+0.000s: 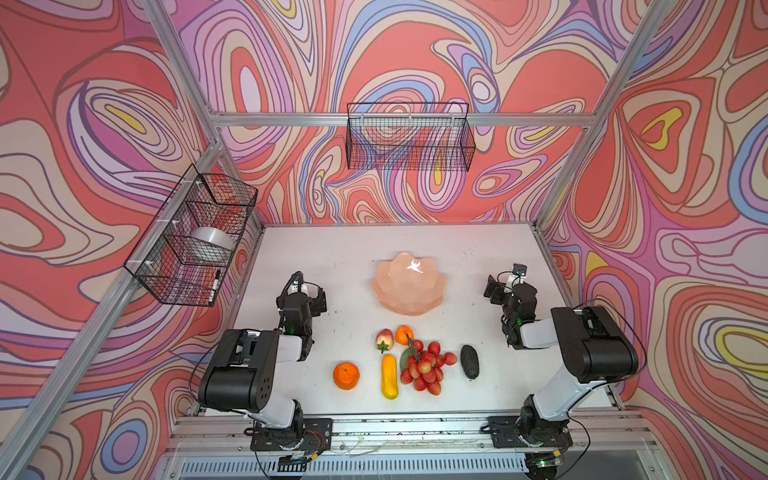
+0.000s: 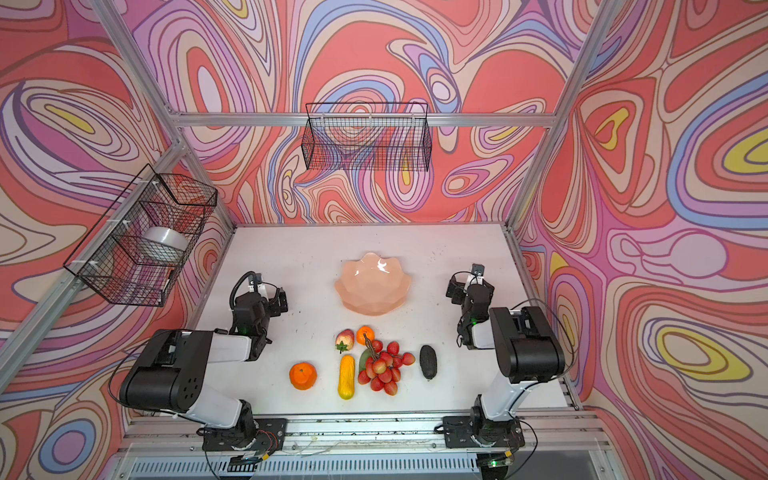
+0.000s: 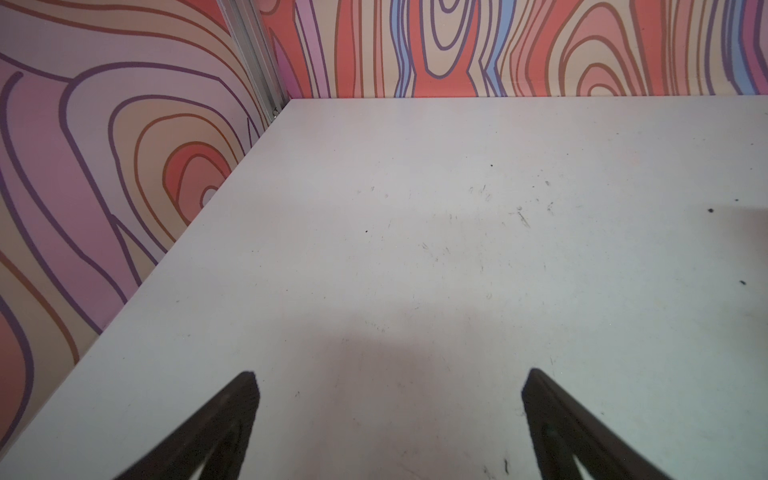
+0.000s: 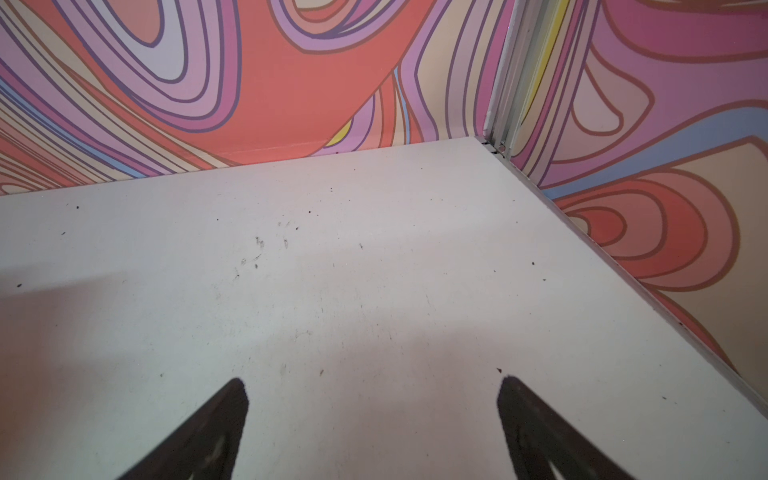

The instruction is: Place and organize the fake fruits in the fruit bowl

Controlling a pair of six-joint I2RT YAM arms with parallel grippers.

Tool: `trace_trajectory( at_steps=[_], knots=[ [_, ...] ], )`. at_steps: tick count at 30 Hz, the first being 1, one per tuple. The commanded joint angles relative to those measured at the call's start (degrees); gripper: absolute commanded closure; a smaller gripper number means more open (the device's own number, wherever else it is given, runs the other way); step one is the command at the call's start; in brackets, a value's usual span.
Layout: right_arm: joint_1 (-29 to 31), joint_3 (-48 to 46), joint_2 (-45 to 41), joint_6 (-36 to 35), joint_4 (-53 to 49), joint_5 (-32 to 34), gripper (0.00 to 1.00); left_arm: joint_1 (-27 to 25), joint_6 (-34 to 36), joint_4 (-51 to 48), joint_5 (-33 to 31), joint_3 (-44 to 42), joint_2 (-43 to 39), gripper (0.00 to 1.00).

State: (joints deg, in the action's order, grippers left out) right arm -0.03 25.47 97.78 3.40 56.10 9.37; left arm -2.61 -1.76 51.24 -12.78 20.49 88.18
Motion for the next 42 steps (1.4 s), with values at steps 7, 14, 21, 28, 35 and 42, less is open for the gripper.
trace_trajectory(
  at_steps=[7, 14, 21, 28, 35, 42],
  knots=[
    [0.2, 0.5, 0.1, -0.6, 0.4, -0.3, 0.02, 0.2, -0.3, 1.4, 0.6, 0.4, 0.3, 0.00],
    [0.2, 20.0, -14.6, 15.9, -45.4, 4.2, 0.02, -0.5, -5.1, -25.6, -4.6, 7.6, -13.3, 0.00],
    [0.4, 21.6, -24.0, 22.1, -59.9, -19.0, 0.04, -0.5, -18.7, -59.6, 0.8, 21.0, -30.0, 0.00],
    [11.1, 21.6, -33.8, 25.9, -89.9, -12.8, 0.06, -0.6, -23.6, -56.1, 5.9, 17.1, -36.5, 0.03],
    [19.8, 11.5, -45.7, 39.6, -98.6, -10.3, 0.09, -0.5, -26.0, -60.6, 8.3, 20.2, -33.8, 0.03],
    [24.7, 7.6, -48.1, 46.2, -98.3, -8.6, 0.13, -0.5, -26.4, -61.4, 10.0, 20.8, -32.2, 0.03]
  ],
)
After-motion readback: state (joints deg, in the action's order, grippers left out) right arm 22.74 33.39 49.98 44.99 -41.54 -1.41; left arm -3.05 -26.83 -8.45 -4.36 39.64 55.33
